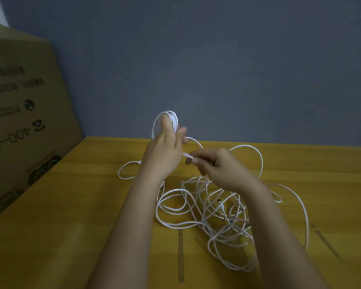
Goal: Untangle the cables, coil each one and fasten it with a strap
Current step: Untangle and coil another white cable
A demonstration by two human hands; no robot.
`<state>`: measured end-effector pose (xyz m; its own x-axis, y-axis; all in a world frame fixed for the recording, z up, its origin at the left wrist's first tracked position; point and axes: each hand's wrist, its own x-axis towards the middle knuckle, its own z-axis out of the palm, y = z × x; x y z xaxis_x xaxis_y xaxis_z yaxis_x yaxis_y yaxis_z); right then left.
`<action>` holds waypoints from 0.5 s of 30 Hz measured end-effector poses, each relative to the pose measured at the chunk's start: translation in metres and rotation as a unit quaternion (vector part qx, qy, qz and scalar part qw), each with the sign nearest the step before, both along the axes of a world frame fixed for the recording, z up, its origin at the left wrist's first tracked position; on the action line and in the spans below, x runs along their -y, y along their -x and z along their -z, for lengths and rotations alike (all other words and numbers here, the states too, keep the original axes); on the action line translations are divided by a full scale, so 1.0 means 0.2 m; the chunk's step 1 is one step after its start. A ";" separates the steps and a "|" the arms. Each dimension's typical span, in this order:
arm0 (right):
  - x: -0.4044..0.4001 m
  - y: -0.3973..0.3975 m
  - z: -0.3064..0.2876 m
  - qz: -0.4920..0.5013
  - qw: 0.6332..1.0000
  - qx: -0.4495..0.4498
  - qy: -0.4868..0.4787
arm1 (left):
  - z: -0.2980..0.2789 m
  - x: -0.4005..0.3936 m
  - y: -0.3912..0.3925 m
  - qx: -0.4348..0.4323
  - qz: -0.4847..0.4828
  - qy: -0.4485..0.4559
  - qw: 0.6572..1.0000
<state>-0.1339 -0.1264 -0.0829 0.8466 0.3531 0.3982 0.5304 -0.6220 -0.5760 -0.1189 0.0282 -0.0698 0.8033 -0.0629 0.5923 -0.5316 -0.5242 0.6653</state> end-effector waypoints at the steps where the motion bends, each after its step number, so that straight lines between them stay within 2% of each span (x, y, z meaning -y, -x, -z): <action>1: 0.01 -0.01 0.00 0.012 0.998 0.039 -0.041 | 0.00 -0.01 0.00 -0.015 0.011 -0.012 1.000; 3: 0.02 -0.02 0.01 0.063 0.991 0.103 -0.062 | 0.00 0.01 0.01 -0.049 0.036 -0.053 0.997; 5: 0.03 -0.04 0.03 0.108 0.984 0.134 -0.043 | 0.00 0.03 0.01 -0.088 0.056 -0.096 0.990; 7: 0.05 -0.05 0.05 0.113 0.982 0.150 -0.031 | -0.01 0.03 0.01 -0.142 0.088 -0.096 0.981; 9: 0.07 -0.07 0.06 0.101 0.980 0.170 -0.017 | 0.00 0.01 0.01 -0.162 0.101 -0.110 0.975; 12: 0.07 -0.09 0.09 0.065 0.987 0.146 -0.003 | 0.03 0.00 -0.03 -0.136 0.107 -0.146 0.974; 15: 0.08 -0.11 0.13 0.067 0.994 0.085 0.028 | 0.03 0.00 -0.03 -0.122 0.135 -0.075 0.980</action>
<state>-0.1120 -0.1421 -0.1088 0.8095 0.2670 0.5229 0.5270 -0.7230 -0.4467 -0.1136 0.0284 -0.0748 0.8622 -0.3640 0.3522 -0.4986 -0.4877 0.7166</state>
